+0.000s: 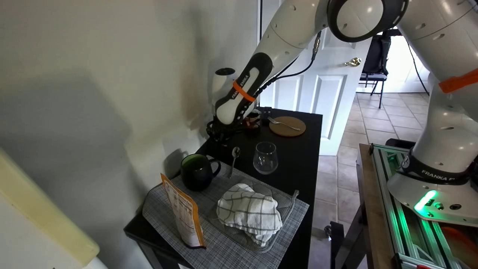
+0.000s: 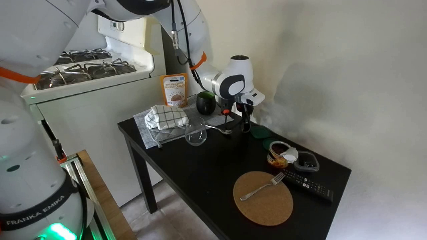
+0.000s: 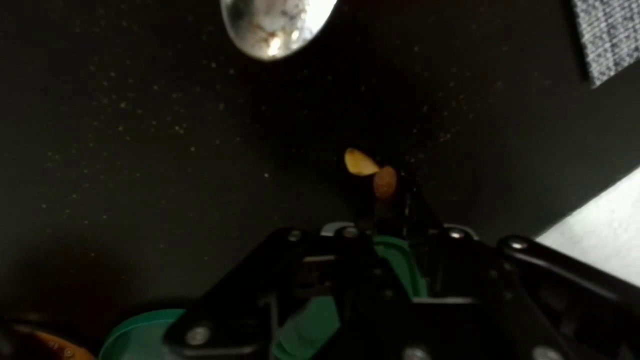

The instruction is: Put the brown object in the can

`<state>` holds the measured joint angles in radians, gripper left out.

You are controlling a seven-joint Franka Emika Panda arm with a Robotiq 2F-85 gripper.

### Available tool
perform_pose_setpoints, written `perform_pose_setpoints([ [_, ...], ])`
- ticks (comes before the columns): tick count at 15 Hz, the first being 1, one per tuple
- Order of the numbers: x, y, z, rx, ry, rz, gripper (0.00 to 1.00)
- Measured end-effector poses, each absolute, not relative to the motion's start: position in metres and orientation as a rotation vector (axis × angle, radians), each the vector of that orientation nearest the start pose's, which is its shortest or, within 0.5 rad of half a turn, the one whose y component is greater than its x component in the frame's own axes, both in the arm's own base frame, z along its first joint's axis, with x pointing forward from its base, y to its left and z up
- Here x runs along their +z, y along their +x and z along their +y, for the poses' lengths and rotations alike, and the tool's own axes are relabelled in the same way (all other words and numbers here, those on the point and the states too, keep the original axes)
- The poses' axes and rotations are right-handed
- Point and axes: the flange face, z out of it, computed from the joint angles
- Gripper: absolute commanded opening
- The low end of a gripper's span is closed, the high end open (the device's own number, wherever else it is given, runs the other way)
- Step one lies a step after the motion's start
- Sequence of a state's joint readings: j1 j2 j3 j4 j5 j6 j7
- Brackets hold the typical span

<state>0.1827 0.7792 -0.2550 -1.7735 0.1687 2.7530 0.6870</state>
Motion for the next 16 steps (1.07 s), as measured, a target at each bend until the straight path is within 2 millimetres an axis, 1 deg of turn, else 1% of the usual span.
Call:
perform_pose_setpoints([
  [1, 0.154, 0.673, -0.039, -0.389, -2.875, 1.242, 0.26],
  [3, 0.155, 0.674, -0.038, -0.388, -2.875, 1.239, 0.39],
  [4, 0.155, 0.674, -0.037, -0.389, -2.875, 1.238, 0.53],
  [6, 0.155, 0.676, -0.034, -0.391, -2.873, 1.23, 0.68],
  [7, 0.155, 0.677, -0.031, -0.391, -2.873, 1.225, 0.73],
  [9, 0.154, 0.678, -0.027, -0.382, -2.874, 1.217, 0.7],
  [10, 0.153, 0.678, -0.025, -0.377, -2.877, 1.214, 0.63],
  [11, 0.152, 0.678, -0.024, -0.374, -2.879, 1.21, 0.49],
  [12, 0.152, 0.678, -0.024, -0.37, -2.883, 1.208, 0.38],
  [14, 0.153, 0.677, -0.026, -0.343, -2.895, 1.213, 0.21],
  [16, 0.154, 0.678, -0.026, -0.327, -2.9, 1.215, 0.07],
])
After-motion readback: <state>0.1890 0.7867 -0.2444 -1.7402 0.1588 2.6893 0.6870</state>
